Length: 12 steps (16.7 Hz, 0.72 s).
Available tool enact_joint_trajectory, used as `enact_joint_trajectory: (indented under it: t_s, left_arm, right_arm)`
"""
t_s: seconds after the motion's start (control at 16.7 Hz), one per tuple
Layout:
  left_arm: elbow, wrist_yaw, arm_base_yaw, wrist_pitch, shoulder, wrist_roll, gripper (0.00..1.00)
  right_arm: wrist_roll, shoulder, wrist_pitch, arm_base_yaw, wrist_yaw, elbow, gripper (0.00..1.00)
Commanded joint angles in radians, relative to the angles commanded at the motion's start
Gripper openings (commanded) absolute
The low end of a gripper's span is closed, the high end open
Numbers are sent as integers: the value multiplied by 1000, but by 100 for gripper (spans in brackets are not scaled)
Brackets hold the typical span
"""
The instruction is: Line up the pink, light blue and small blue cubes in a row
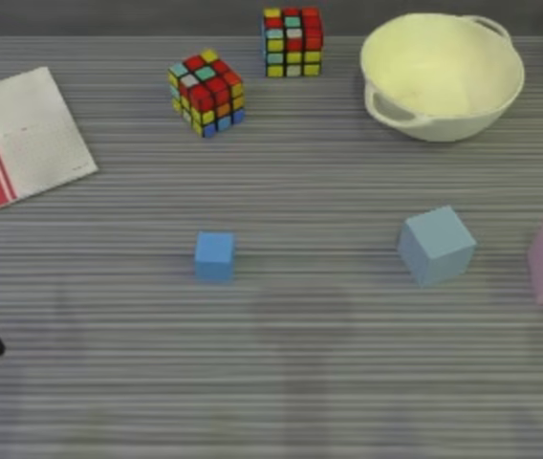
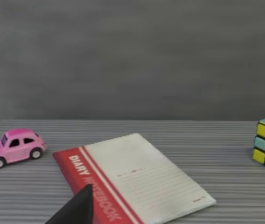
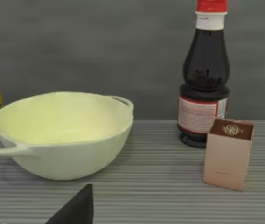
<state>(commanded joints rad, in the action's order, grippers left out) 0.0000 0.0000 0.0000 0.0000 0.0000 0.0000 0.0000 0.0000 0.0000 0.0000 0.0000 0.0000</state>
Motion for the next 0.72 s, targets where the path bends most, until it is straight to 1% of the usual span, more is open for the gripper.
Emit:
enact_joint_trajectory:
  t_s: [0.18, 0.36, 0.54, 0.72]
  left_arm:
    - [10, 0, -3, -7, 10, -3, 100]
    - [103, -1, -30, -69, 104, -27, 100]
    - [284, 1, -82, -186, 293, -69, 100]
    - [523, 3, -149, -343, 573, -122, 100]
  right_arm:
    - [0, 0, 0, 0, 0, 0, 100]
    - [0, 0, 0, 0, 0, 0, 100]
    - [0, 0, 0, 0, 0, 0, 100]
    - [0, 0, 0, 0, 0, 0, 100]
